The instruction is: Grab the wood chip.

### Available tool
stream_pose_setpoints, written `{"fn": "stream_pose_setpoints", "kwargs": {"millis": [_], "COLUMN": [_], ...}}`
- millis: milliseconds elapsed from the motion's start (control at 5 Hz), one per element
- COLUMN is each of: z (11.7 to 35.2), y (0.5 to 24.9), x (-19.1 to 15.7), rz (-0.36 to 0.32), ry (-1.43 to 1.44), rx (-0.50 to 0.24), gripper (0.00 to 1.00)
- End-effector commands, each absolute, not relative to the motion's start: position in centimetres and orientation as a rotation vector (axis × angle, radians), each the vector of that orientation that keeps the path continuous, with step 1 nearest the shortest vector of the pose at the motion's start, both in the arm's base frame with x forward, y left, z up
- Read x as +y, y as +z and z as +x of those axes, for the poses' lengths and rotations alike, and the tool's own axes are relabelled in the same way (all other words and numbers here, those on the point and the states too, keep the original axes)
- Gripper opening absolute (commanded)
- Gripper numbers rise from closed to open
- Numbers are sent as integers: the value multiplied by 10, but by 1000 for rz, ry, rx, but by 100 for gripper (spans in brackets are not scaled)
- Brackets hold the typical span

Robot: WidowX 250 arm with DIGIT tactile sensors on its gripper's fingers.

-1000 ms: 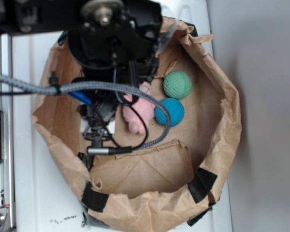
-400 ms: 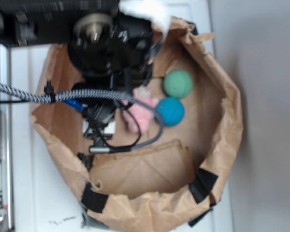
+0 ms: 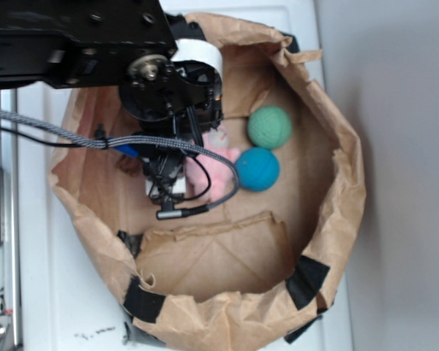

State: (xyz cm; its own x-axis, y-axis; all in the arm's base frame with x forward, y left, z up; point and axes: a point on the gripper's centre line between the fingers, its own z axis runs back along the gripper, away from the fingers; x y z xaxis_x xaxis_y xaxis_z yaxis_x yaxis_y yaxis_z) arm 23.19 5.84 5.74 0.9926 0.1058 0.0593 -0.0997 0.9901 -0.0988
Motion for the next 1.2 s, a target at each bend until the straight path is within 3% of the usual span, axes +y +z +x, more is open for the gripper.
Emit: {"fn": "stream_pose_setpoints", "kwargs": {"millis": [0, 200, 400, 800, 1000], "z": [240, 243, 260, 299, 307], "y": [15, 21, 53, 148, 182], "x": [77, 75, 80, 96, 95], "rz": [-132, -141, -158, -252, -290], "ry": [215, 233, 229, 257, 250], "rx": [57, 58, -4, -120, -136], "gripper": [100, 0, 0, 0, 0]}}
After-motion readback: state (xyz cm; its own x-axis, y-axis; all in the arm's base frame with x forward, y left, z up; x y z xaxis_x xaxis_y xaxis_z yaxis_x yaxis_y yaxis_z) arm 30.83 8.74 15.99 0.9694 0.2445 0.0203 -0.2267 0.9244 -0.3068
